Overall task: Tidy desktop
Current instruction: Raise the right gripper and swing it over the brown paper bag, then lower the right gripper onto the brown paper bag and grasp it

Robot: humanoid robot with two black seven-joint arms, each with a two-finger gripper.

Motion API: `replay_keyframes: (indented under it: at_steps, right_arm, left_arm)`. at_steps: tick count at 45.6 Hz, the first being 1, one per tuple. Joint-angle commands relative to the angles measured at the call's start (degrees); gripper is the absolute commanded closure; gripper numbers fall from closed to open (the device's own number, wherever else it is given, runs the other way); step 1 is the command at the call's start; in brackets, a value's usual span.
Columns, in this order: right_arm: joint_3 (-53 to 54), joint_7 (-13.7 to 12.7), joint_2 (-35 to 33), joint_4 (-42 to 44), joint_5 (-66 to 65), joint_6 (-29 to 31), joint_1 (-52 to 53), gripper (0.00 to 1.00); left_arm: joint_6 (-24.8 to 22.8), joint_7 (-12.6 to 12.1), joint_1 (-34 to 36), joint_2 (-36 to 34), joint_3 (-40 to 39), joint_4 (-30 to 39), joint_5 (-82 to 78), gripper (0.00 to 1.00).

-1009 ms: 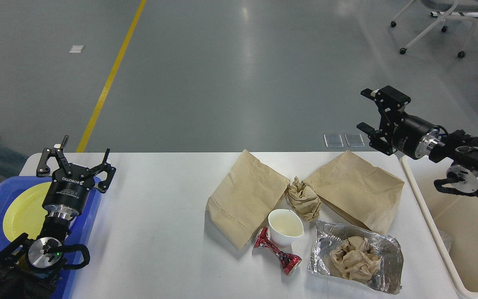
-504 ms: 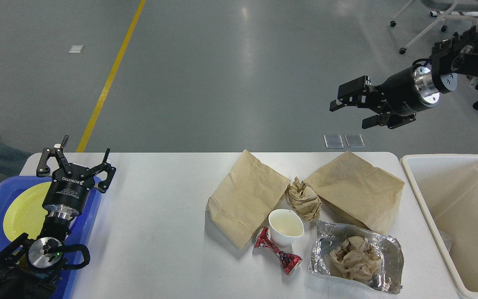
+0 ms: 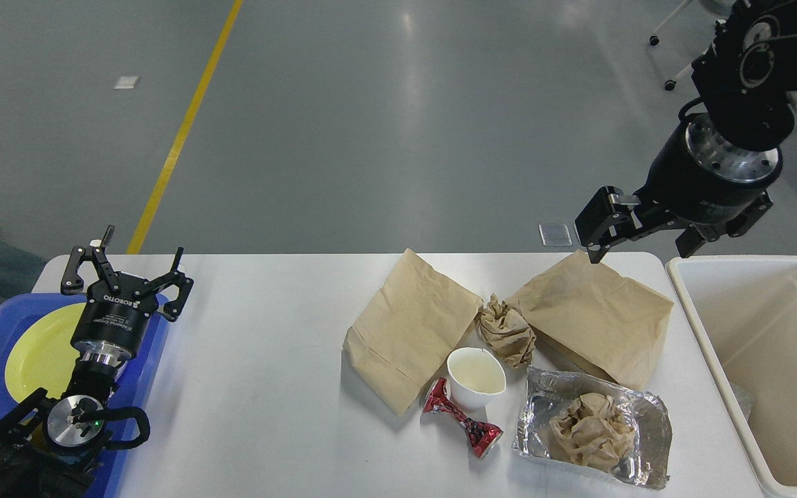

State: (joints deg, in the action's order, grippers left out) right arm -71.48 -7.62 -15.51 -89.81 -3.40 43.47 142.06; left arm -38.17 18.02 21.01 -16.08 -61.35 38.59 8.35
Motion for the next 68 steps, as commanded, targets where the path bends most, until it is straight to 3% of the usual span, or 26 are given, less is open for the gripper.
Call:
replay_keyframes:
  at_steps: [1, 26, 32, 38, 47, 53, 68]
  right_arm:
    - [-0.94, -0.03, -0.83, -2.65, 0.94, 1.18, 3.92, 0.0]
    - [-2.79, 0.06, -0.92, -3.35, 4.01, 1.71, 6.56, 0.0]
    - [-2.0, 0.15, -0.84, -2.74, 5.15, -0.48, 5.68, 0.0]
    - [0.19, 0.15, -0.57, -1.07, 11.39, -8.21, 2.26, 0.0]
    - [12.04, 0.06, 2.33, 6.31, 15.27, -15.52, -16.62, 0.0]
    - [19.7, 0.06, 8.03, 14.21, 15.18, -17.72, -27.53, 0.0]
    - [21.82, 0.68, 18.5, 39.79, 15.18, -22.64, -48.71, 0.0]
  left_arm:
    - [0.03, 0.0, 0.0, 0.0, 0.0, 0.0, 0.0, 0.04]
    - [-0.06, 0.0, 0.0, 0.0, 0.0, 0.0, 0.0, 0.04]
    - [-0.06, 0.0, 0.0, 0.0, 0.0, 0.0, 0.0, 0.04]
    - [-0.06, 0.0, 0.0, 0.0, 0.0, 0.0, -0.09, 0.04]
    - [-0.06, 0.0, 0.09, 0.0, 0.0, 0.0, 0.0, 0.04]
    - [-0.06, 0.0, 0.0, 0.0, 0.0, 0.08, -0.01, 0.04]
    - [-0.06, 0.0, 0.0, 0.0, 0.0, 0.0, -0.01, 0.04]
